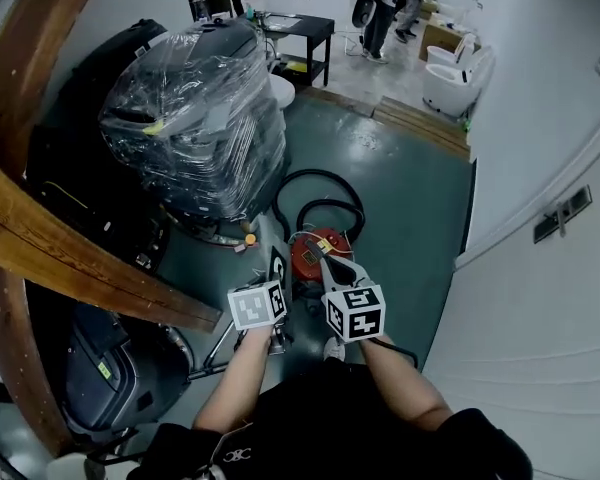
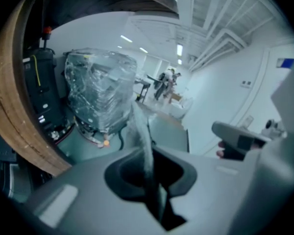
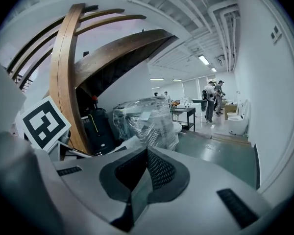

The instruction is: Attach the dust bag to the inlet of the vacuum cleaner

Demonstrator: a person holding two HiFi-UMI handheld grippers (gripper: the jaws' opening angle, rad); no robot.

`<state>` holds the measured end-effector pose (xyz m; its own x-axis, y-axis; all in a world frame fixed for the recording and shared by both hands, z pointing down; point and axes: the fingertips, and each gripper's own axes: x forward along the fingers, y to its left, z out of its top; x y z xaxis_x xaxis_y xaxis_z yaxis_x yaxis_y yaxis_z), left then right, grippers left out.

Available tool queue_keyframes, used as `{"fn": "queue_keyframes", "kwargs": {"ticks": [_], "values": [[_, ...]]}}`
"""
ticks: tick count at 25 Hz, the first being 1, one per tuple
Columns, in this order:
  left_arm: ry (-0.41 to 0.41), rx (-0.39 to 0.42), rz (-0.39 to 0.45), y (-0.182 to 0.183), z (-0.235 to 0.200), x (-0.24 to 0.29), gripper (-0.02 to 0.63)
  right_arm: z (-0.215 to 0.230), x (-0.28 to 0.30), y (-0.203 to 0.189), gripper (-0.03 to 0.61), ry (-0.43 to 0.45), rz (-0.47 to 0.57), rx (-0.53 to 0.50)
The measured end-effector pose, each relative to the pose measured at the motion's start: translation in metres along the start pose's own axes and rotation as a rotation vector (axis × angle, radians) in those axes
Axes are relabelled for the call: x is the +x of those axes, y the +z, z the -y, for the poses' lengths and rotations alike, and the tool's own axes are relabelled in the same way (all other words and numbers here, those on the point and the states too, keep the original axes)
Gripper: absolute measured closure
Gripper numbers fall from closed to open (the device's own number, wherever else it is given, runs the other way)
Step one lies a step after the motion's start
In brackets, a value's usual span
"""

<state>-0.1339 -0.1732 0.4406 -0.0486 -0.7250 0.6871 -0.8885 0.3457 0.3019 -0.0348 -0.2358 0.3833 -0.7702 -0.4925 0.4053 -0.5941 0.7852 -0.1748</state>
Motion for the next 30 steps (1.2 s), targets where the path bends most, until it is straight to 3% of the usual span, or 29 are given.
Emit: {"fn": "queue_keyframes", "kwargs": {"ticks": [7, 15, 22, 27, 30], "values": [[0.072, -0.078, -0.009, 0.005, 0.003, 0.031, 0.586, 0.062, 0.038, 0.008, 0.580, 0.024, -0.051, 0.028], [0.202, -0.211, -0.012, -0.019, -0.031, 0.035, 0.586, 0.095, 0.081, -0.018, 0.580, 0.052, -0.168, 0.007], [0.259, -0.301, -0.044, -0.053, -0.078, 0.059, 0.586, 0.086, 0.111, -0.059, 0.580, 0.102, -0.294, -0.045], [0.292, -0.336, -0.068, -0.078, -0.114, 0.092, 0.586, 0.096, 0.135, -0.106, 0.580, 0.083, -0.384, -0.082], [0.308, -0.336, -0.101, -0.122, -0.144, 0.132, 0.586, 0.103, 0.158, -0.145, 0.580, 0.078, -0.442, -0.104]]}}
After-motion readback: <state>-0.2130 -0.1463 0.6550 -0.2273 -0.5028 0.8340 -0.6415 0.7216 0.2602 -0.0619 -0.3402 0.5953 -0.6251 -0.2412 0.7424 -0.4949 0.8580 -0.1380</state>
